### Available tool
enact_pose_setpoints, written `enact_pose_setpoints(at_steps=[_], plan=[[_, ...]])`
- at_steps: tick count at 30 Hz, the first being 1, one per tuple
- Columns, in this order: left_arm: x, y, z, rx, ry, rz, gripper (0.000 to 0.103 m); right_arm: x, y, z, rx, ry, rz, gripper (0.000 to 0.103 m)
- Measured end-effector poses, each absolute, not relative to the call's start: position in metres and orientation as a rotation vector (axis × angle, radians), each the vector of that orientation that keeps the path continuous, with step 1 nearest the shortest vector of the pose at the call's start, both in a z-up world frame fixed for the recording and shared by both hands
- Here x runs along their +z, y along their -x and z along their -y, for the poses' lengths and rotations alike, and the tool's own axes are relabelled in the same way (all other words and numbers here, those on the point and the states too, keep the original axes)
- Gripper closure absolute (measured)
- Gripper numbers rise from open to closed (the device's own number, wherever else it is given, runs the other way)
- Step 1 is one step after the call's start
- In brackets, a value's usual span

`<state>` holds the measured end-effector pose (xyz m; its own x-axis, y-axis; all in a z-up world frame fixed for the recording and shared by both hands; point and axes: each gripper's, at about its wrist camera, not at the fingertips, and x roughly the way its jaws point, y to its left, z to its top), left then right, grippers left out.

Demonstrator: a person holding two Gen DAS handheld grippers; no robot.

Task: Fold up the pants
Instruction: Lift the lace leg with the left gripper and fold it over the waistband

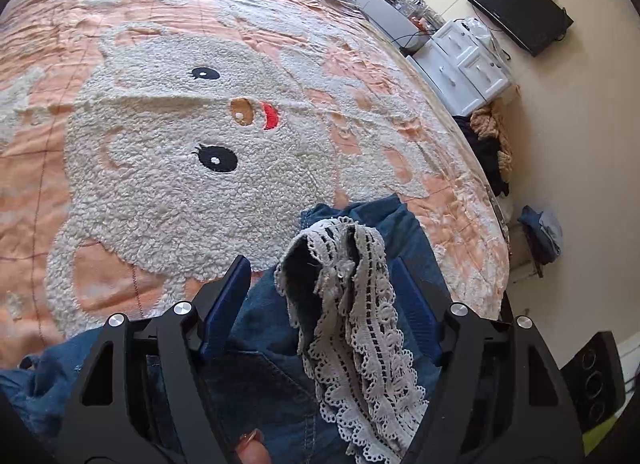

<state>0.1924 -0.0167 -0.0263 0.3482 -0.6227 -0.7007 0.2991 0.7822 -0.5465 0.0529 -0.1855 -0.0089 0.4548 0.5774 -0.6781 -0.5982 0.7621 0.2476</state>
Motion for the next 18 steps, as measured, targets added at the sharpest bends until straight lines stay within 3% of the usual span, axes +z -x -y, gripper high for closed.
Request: enact_pose_setpoints(at_steps=[8,10,12,15,16,18], plan=[[-0.027,-0.2,0.04,-0.619,0.297,-1.095,0.04,-0.007,-0.155,0.265,0.432,-0.139,-0.906,0.036],[-0.027,-0.198,0.048,-0.608,0.247,-1.088,0.054,-0.013,-0.181,0.267,0.409,-0.139,-0.935,0.041],[-0.029,-0.198,0.054,-0.598,0.214,-1.092,0.076,-0.025,-0.203,0.27,0.421,-0.174,-0.98,0.049],[-0.033,-0.198,0.057,-0.602,0.218,-1.101,0.085,-0.047,-0.225,0.268,0.461,-0.226,-1.084,0.049],[-0.033,-0.197,0.057,-0.597,0.215,-1.097,0.086,-0.054,-0.231,0.266,0.468,-0.245,-1.112,0.06],[-0.03,-0.196,0.056,-0.589,0.211,-1.074,0.088,-0.059,-0.233,0.263,0.532,-0.288,-1.132,0.092]])
